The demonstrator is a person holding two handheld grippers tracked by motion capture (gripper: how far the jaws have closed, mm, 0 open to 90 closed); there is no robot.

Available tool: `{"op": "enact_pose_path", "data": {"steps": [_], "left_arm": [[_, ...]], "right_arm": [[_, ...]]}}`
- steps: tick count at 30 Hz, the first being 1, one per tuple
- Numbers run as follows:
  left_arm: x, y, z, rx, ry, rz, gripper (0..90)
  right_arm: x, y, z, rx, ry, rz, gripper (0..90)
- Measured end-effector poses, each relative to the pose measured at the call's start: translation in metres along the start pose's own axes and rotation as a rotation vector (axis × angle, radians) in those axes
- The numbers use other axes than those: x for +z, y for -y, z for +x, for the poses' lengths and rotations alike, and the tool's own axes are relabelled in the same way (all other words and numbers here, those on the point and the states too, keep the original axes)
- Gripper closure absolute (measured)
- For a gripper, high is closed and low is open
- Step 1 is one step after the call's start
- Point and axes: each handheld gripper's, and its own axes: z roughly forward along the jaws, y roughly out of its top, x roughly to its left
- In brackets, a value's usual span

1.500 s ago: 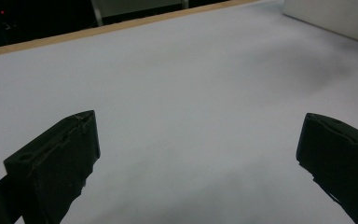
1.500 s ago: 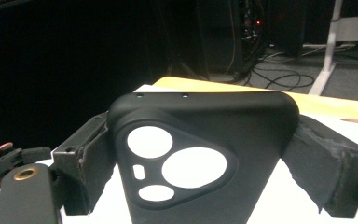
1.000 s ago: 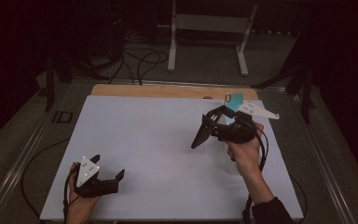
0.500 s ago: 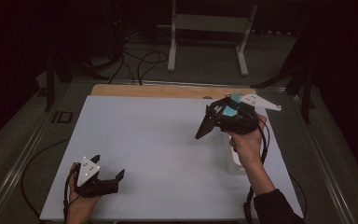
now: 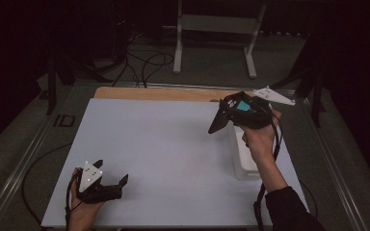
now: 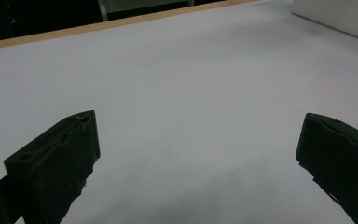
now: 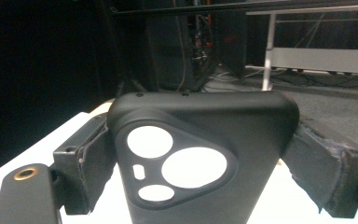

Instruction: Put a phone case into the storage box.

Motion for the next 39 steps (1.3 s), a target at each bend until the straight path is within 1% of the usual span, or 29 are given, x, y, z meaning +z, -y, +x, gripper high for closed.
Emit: {"op": "enact_pose_path", "data": {"steps": [1, 5, 11, 13, 14, 16, 18, 23, 24, 25, 27, 28, 30, 32, 35, 39], "left_arm": [[0.0, 0.0, 0.0, 0.0, 0.0, 0.0, 0.0], [0.0, 0.0, 0.0, 0.004, 0.002, 0.0, 0.0], [0.001, 0.0, 0.0, -0.002, 0.001, -0.003, 0.0], [0.001, 0.0, 0.0, 0.003, 0.002, -0.001, 0.0], [0.001, 0.0, 0.0, 0.002, 0.002, -0.002, 0.0], [0.001, -0.001, 0.0, 0.001, 0.0, -0.005, 0.0], [0.001, 0.0, 0.0, -0.002, -0.001, -0.005, 0.0], [0.001, -0.001, 0.0, -0.001, -0.001, -0.008, 0.0], [0.001, -0.001, 0.0, -0.001, -0.001, -0.008, 0.0], [0.001, -0.001, 0.0, -0.001, -0.001, -0.008, 0.0], [0.0, -0.001, 0.0, -0.003, -0.001, -0.008, 0.0], [0.0, -0.001, 0.0, -0.002, -0.002, -0.008, 0.0], [0.0, -0.001, 0.0, -0.003, -0.001, -0.009, 0.0], [0.0, -0.001, 0.0, -0.002, -0.001, -0.009, 0.0], [0.0, -0.001, 0.0, -0.001, -0.002, -0.008, 0.0], [0.0, -0.001, 0.0, -0.003, -0.001, -0.009, 0.0]], "right_arm": [[0.001, 0.0, -0.002, -0.004, 0.012, -0.001, 14.2], [0.003, -0.002, -0.01, 0.006, 0.043, -0.003, 14.2], [0.003, -0.008, -0.021, 0.011, 0.09, -0.012, 14.2], [0.003, -0.008, -0.022, 0.015, 0.094, -0.012, 14.2], [0.003, -0.009, -0.025, 0.016, 0.112, -0.014, 14.2], [0.004, -0.01, -0.027, 0.012, 0.126, -0.01, 14.1], [0.005, -0.009, -0.031, 0.01, 0.142, -0.007, 14.1], [0.006, -0.008, -0.04, 0.023, 0.178, 0.0, 14.1], [0.006, -0.008, -0.04, 0.023, 0.178, 0.0, 14.1], [0.006, -0.008, -0.042, 0.019, 0.188, 0.001, 14.1], [0.006, -0.008, -0.042, 0.019, 0.188, 0.001, 14.1], [0.007, -0.008, -0.05, 0.019, 0.215, 0.004, 14.2], [0.007, -0.007, -0.054, 0.023, 0.235, 0.011, 14.2], [0.008, -0.006, -0.055, 0.024, 0.24, 0.013, 14.1], [0.009, -0.003, -0.065, 0.031, 0.276, 0.027, 14.1], [0.01, -0.002, -0.07, 0.04, 0.292, 0.029, 14.1]]}}
